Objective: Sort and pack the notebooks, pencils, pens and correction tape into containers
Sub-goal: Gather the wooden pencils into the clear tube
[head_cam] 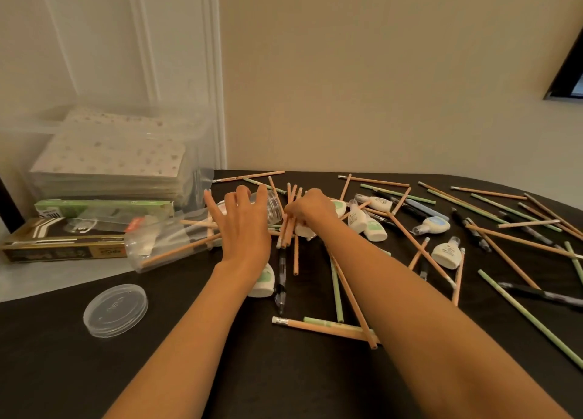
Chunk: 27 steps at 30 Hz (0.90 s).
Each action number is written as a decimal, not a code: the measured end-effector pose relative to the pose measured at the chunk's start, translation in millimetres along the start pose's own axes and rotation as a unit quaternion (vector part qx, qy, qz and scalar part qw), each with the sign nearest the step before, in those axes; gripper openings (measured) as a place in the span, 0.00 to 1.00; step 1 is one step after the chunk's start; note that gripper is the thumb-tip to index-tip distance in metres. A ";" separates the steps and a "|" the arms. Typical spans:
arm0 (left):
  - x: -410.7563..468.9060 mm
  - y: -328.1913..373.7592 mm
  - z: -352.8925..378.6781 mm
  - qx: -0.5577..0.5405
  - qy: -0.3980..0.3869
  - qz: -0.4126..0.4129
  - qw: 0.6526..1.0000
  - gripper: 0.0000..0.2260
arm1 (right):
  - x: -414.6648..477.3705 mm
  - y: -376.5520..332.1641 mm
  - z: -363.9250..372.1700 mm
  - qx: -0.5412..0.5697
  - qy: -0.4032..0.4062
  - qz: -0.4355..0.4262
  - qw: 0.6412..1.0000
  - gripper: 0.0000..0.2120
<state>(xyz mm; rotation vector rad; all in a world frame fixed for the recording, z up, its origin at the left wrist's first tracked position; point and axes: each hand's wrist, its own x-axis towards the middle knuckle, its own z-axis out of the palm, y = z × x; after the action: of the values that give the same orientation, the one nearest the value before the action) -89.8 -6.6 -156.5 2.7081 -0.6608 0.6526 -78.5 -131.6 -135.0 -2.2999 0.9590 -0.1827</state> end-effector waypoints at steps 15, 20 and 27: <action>-8.2 20.9 -11.3 0.015 -0.012 0.039 0.999 0.34 | -23.5 56.3 -38.9 0.544 0.017 0.032 0.839 0.10; -23.2 40.5 -23.1 0.018 -0.008 0.079 0.997 0.33 | -38.6 70.3 -51.4 0.618 0.077 0.009 0.782 0.08; -40.3 63.3 -37.2 -0.049 -0.018 0.103 0.993 0.30 | -67.8 69.9 -43.8 0.586 -0.037 -0.066 0.807 0.10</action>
<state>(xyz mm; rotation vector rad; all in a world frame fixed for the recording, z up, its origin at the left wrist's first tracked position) -166.2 -32.6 -134.1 2.5885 -0.9655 0.6035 -184.5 -144.9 -135.1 -1.1817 0.3988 -0.5579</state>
